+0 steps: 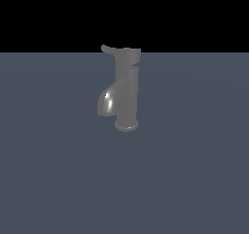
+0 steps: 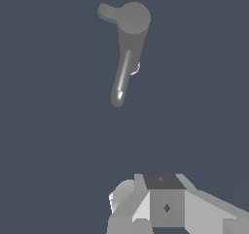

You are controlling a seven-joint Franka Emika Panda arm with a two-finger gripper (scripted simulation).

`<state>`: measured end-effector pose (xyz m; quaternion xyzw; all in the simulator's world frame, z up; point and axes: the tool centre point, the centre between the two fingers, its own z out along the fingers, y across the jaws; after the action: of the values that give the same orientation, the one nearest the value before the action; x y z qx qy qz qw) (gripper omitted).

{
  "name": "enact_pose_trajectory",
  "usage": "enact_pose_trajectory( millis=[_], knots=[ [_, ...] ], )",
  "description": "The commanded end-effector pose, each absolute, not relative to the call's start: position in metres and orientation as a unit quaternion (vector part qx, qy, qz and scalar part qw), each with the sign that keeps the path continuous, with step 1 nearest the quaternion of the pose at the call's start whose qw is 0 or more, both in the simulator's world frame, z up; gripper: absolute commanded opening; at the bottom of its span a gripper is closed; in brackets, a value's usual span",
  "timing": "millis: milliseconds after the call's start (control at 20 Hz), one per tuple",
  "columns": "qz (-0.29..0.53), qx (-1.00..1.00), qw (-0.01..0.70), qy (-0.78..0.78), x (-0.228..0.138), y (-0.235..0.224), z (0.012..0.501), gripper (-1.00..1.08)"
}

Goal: Turn on the faucet by rotating a designated handle.

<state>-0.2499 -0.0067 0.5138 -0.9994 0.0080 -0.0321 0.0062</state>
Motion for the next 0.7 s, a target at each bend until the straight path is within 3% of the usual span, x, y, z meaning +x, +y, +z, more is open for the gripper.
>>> enact_pose_trajectory(
  millis=[0, 650],
  knots=[
    [-0.032, -0.999, 0.006, 0.008, -0.2499, -0.0067, 0.5138, -1.0],
    [-0.028, -1.0, 0.0, 0.008, -0.2488, -0.0032, 0.5184, -1.0]
  ],
)
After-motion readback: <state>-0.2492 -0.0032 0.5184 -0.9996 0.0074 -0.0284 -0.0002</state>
